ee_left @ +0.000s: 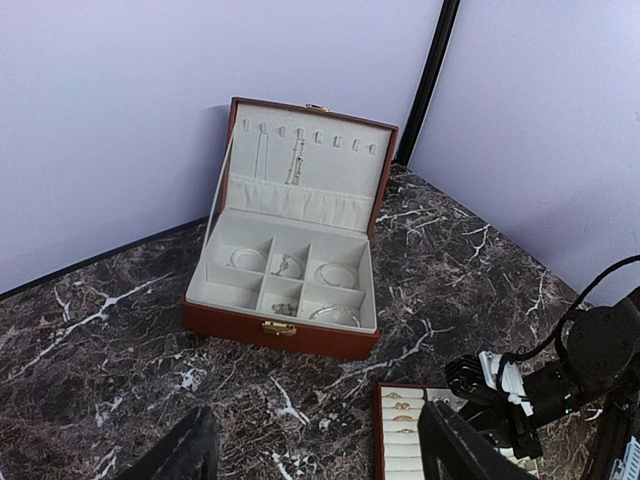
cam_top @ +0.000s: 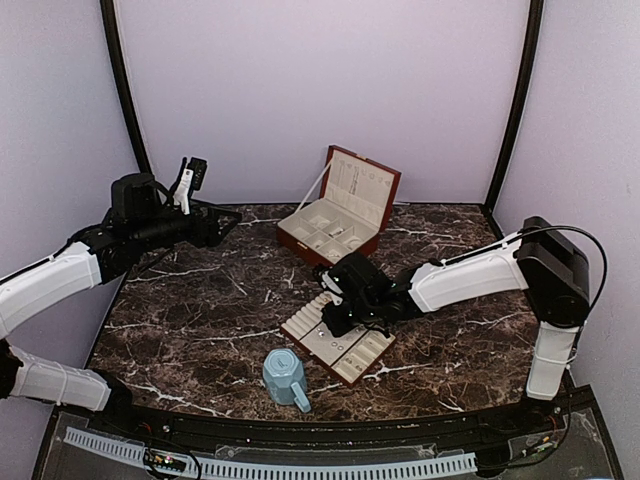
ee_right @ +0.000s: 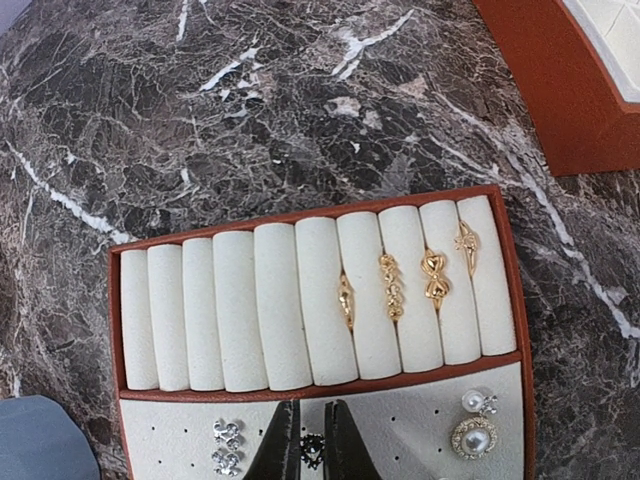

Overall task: Organize the mixed jewelry
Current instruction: Pick up the earring from the earring holder.

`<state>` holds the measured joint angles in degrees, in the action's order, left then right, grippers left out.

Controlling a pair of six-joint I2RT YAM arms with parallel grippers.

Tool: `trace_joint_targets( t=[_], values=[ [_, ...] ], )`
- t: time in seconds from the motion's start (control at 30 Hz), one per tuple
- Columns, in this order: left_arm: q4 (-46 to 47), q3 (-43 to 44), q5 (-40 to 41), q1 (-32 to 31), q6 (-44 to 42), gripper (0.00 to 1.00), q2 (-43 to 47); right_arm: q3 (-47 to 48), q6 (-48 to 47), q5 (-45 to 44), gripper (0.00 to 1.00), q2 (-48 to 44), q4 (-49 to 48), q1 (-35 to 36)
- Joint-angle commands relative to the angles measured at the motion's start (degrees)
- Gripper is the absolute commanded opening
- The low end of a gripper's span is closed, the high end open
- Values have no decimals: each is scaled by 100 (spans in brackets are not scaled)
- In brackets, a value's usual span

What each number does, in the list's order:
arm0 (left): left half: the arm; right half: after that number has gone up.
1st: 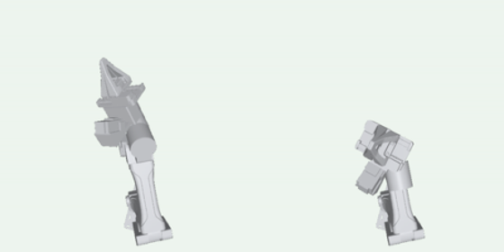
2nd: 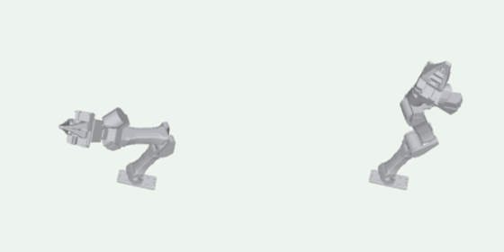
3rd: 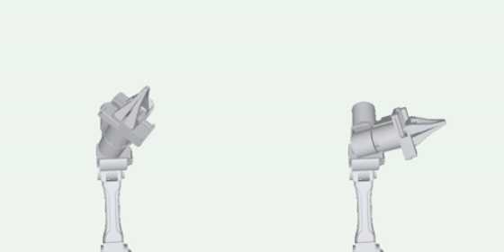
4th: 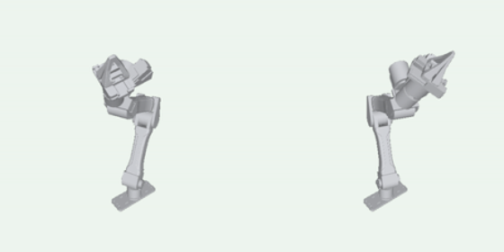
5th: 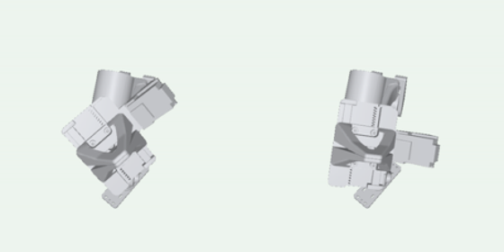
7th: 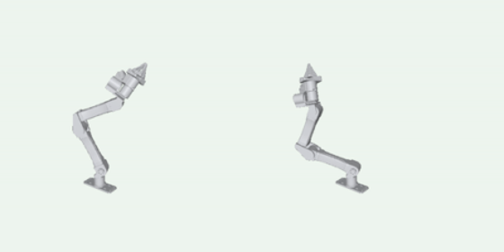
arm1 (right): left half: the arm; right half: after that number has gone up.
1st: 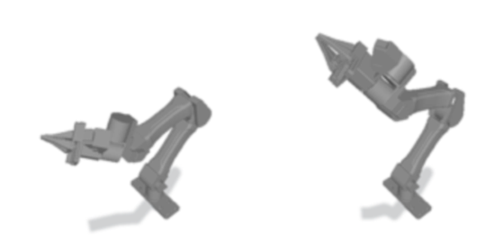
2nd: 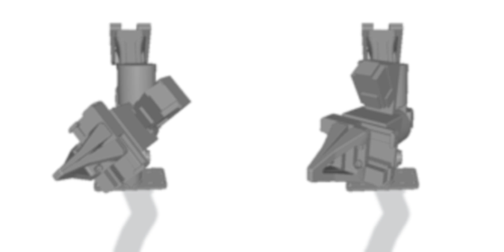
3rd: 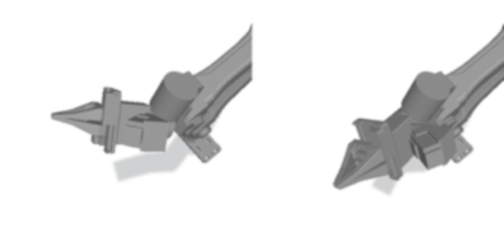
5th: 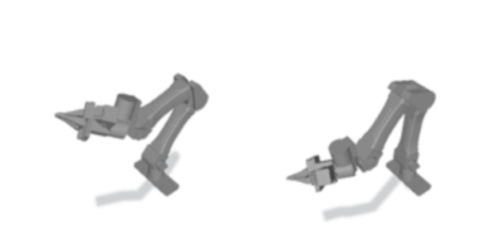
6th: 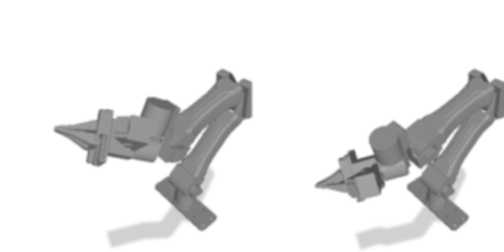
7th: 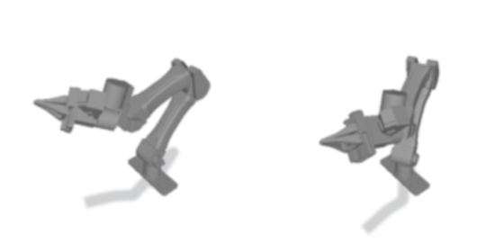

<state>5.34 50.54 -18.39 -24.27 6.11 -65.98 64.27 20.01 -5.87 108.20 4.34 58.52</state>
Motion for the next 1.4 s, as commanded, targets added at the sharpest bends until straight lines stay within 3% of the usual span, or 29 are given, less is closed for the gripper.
trace_joint_targets(
  t=[0.0, 0.83, 1.37],
  values=[
    [-51, 140, 1, 10, -67, 71, 174, 32, 11, -18, 5, 46, 220, 80],
    [-51, 131, -2, 10, -63, 71, 173, 135, 19, -93, 6, 222, 69, 76],
    [-7, 71, -19, 10, 5, 71, 171, 191, 93, -225, 6, -658, 427, 105]
  ],
)
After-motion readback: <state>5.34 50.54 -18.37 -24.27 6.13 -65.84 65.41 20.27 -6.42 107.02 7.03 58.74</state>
